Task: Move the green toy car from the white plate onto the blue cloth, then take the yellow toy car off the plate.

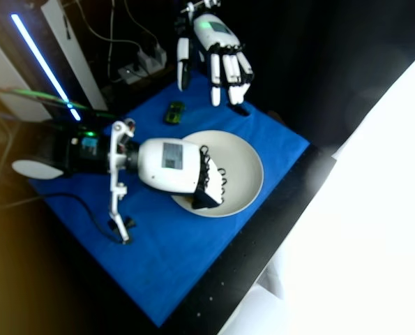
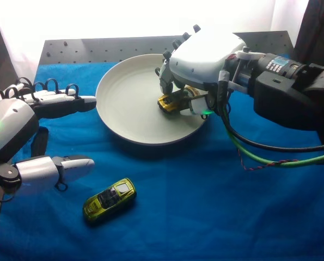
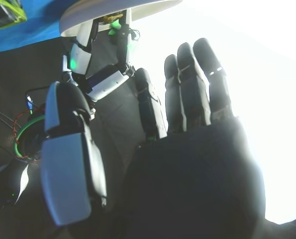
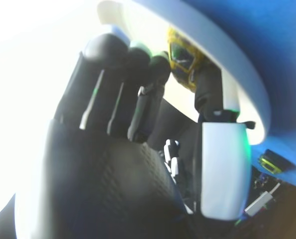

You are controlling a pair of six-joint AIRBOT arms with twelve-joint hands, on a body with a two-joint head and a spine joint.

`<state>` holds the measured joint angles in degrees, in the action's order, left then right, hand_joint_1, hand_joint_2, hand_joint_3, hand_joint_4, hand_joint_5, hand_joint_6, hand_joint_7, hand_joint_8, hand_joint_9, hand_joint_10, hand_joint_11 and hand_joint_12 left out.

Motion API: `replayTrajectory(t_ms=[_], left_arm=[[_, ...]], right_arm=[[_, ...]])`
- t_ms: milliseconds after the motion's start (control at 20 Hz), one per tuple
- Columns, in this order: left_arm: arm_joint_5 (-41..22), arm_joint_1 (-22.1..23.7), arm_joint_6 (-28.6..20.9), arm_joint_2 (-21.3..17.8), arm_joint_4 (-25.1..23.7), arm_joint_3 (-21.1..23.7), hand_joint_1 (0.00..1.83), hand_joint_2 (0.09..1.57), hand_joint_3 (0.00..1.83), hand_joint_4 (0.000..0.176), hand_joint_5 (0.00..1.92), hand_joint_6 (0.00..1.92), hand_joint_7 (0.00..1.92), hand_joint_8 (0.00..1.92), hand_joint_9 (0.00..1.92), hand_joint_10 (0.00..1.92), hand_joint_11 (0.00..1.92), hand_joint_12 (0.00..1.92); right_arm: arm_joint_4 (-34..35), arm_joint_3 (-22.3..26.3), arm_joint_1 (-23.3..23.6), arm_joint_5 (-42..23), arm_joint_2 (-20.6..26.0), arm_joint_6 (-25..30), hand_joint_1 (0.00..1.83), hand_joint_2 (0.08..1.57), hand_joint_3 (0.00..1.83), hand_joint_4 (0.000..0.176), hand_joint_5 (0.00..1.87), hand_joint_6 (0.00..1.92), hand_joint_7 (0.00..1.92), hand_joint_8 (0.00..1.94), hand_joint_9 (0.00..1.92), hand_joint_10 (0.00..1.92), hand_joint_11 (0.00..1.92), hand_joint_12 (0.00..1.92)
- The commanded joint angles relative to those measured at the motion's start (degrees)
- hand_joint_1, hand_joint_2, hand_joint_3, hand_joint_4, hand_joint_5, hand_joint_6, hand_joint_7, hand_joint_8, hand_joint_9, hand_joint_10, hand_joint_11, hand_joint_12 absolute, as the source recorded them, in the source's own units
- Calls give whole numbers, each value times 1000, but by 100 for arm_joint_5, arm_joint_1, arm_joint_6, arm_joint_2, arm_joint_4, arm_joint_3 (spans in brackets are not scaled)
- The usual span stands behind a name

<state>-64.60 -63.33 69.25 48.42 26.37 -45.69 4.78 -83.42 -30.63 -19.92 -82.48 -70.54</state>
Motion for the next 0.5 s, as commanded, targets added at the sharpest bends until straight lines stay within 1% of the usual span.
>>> replayTrajectory(t_ms=[0,50,100,150,200,250,300,400,450], left_arm=[[-734,49,-45,21,-131,0,691,1046,1,164,502,4,385,8,403,11,0,1399],[-737,48,-47,21,-127,0,691,1049,2,158,496,2,383,6,404,11,0,1406],[-739,48,-48,21,-124,1,687,1047,1,161,494,1,378,4,395,7,0,1401],[-741,48,-48,23,-118,1,698,1045,0,151,498,2,372,1,382,2,0,1369],[-745,47,-48,24,-110,2,697,1042,0,149,503,4,377,3,390,6,0,1364],[-751,47,-48,27,-101,3,694,1038,0,159,505,5,371,0,388,5,0,1361],[-753,45,-48,33,-96,3,688,1036,0,159,503,3,368,0,384,3,0,1344],[-753,44,-47,45,-74,-4,684,1037,0,154,505,3,380,4,392,6,0,1330],[-752,43,-47,45,-64,-4,690,1035,0,158,512,5,384,5,387,4,0,1331]], right_arm=[[-20,-7,95,-563,-12,-21,1210,1141,1,0,975,1004,880,1161,780,1160,620,1726],[-20,-5,95,-564,-11,-21,1213,1152,1,0,971,964,853,1260,778,1154,617,1722],[-20,1,95,-565,-10,-21,1223,1158,0,0,968,905,849,1335,779,1222,629,1763],[-20,4,95,-566,-10,-21,1220,1167,2,0,947,929,834,1365,754,1232,614,1753],[-20,8,95,-567,-10,-21,1225,1173,0,0,945,913,820,1408,731,1274,599,1787],[-20,29,96,-573,-10,-21,1222,1173,0,0,944,922,819,1397,721,1229,584,1756],[-20,46,98,-604,-9,-21,1221,1171,0,0,929,939,841,1373,739,1205,602,1734],[-19,107,99,-726,61,-21,1221,1175,1,0,880,1002,872,1349,787,1232,665,1745],[-19,220,105,-862,163,-21,1222,1168,0,0,879,1022,896,1310,848,1287,731,1746]])
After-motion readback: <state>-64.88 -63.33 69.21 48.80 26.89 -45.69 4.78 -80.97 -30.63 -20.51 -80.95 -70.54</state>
